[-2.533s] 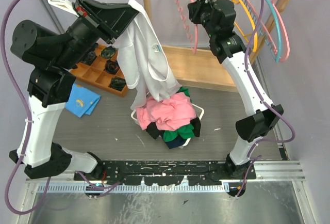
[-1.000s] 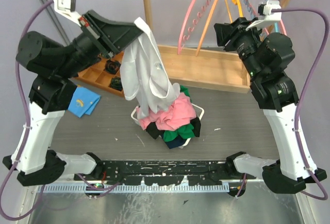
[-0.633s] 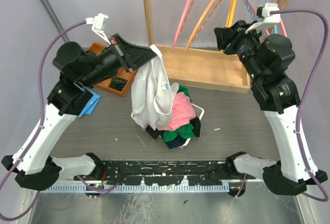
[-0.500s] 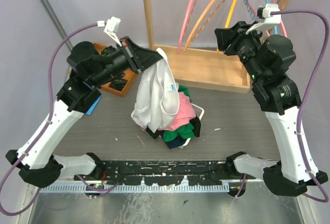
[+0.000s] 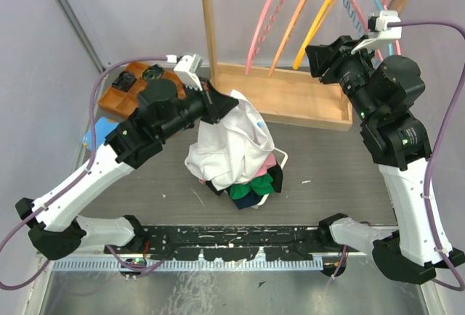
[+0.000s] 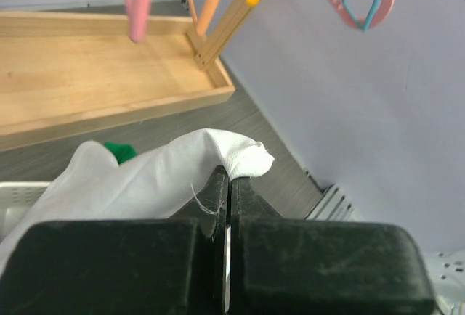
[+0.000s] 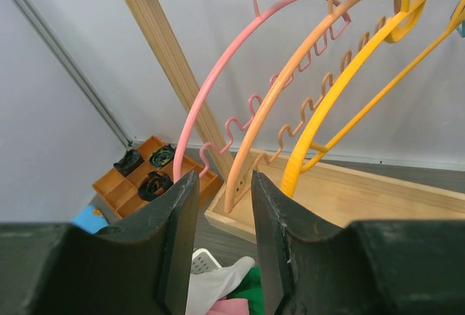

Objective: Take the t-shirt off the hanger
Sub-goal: Place the T-shirt in the bin.

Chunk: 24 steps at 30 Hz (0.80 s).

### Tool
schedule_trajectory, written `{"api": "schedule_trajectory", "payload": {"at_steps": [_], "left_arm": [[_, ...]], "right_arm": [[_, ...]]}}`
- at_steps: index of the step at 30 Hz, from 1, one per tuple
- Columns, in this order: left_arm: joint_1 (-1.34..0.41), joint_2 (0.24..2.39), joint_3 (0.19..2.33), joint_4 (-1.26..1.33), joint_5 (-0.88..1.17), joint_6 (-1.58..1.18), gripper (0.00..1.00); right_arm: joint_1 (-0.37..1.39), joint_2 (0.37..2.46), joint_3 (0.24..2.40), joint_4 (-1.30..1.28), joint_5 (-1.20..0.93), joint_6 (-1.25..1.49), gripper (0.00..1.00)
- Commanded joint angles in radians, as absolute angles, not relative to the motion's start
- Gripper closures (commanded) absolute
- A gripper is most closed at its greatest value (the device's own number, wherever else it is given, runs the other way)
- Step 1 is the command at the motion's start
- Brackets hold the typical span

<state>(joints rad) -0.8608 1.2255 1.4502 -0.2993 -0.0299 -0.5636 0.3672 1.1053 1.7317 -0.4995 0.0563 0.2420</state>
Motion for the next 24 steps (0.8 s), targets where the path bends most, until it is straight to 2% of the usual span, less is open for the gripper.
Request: {"api": "schedule_trajectory", "payload": {"at_steps": [1,10,18,24], "left_arm": [[-0.94,1.198,1.45,-0.412,-0.135,-0.459,1.0],[-1.116,1.175,1.348,-0.625,-0.296,-0.427,1.0],[-1.118,1.149,1.103,-0.486,-0.364,-0.467,1.0],[-1.118,1.24,1.041,-0.454,-0.275,-0.542,1.0]], "right_arm": [[0.365,1.083,1.728,-0.484,0.025,0.241,0.59],[0.366,1.047,1.707,-0.563,0.003,0.233,0.59],[0.365,1.003,1.698,-0.628,0.0,0.237,0.59],[0.365,0.989,1.722,-0.672,0.005,0.244,0.59]]}}
